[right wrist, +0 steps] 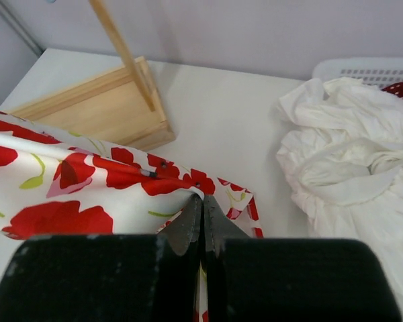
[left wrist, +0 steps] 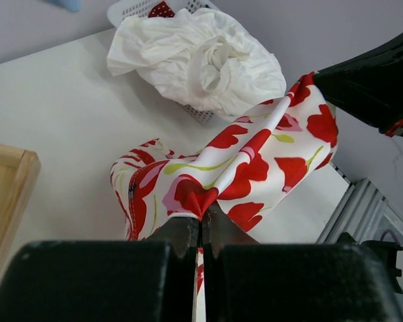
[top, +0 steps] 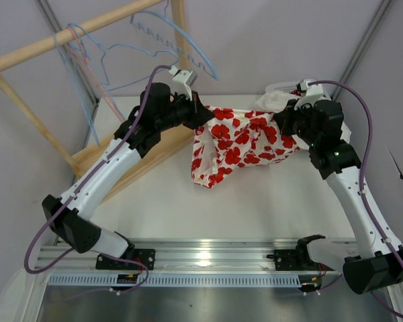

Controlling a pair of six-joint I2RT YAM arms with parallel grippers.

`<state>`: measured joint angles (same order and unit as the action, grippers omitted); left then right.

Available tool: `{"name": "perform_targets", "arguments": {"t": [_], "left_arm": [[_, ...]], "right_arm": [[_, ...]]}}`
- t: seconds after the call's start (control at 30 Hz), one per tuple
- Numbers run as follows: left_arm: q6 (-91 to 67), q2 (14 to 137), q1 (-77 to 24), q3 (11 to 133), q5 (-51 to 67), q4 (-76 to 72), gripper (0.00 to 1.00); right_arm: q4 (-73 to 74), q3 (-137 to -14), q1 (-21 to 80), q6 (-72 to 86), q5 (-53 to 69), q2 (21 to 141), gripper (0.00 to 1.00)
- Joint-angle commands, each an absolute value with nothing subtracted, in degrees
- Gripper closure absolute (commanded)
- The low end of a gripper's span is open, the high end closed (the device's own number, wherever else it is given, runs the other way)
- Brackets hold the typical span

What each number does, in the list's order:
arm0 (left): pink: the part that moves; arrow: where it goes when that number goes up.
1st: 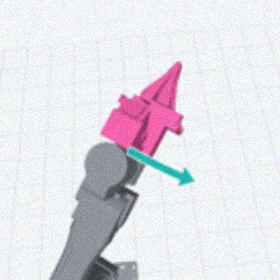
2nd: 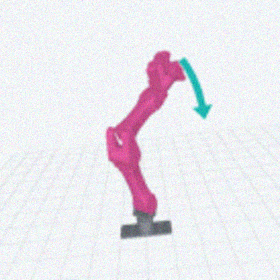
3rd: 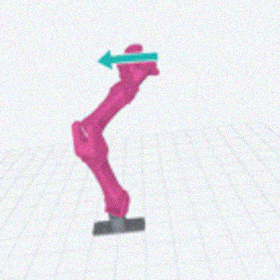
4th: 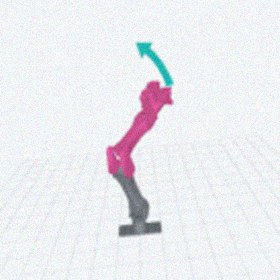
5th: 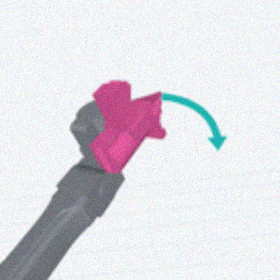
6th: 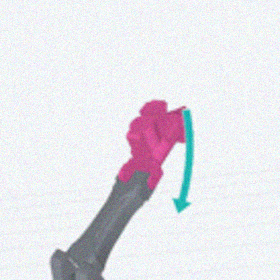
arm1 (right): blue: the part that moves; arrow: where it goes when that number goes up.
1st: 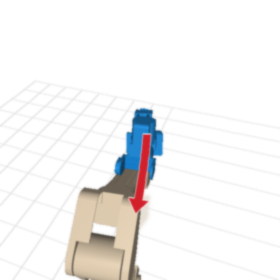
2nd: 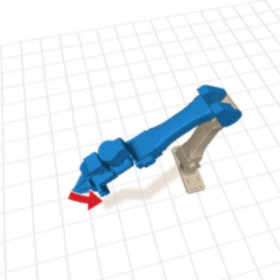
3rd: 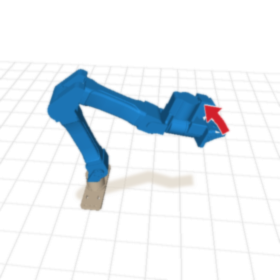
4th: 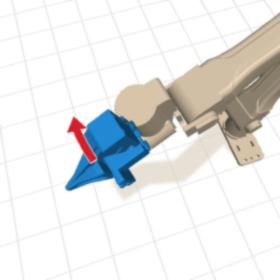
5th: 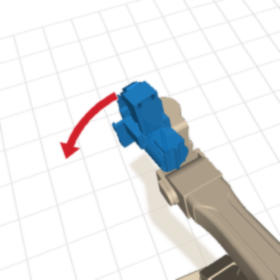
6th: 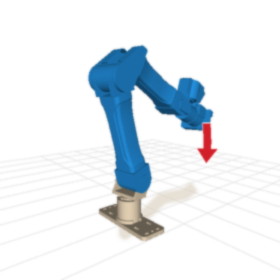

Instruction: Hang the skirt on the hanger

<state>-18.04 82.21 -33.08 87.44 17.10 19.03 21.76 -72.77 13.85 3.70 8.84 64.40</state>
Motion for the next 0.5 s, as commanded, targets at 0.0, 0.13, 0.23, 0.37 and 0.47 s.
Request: {"name": "perform_targets", "arguments": {"t": [0.0, 0.13, 0.23, 0.37, 0.47], "left_arm": [[-18.1, 85.4, -33.5, 95.2, 19.5, 13.9, 1.00], [-7.6, 89.9, -33.2, 104.6, 24.9, 18.2, 0.99], [-1.8, 90.7, -33.3, 105.7, 27.1, 24.4, 0.98], [-0.4, 84.8, -33.3, 89.6, 29.4, 24.0, 0.96], [-3.6, 78.1, -35.0, 76.6, 32.0, 19.7, 0.95]], "right_arm": [[9.1, -70.9, 12.7, 4.5, 1.3, 62.1, 1.00], [5.6, -73.8, 12.8, 0.9, 10.3, 64.0, 1.00], [10.1, -74.6, 13.0, -3.2, 16.1, 63.8, 1.00], [17.6, -65.0, 14.2, -4.2, 16.9, 57.5, 0.97], [22.7, -55.9, 15.3, 0.0, 19.6, 50.3, 0.62]]}}
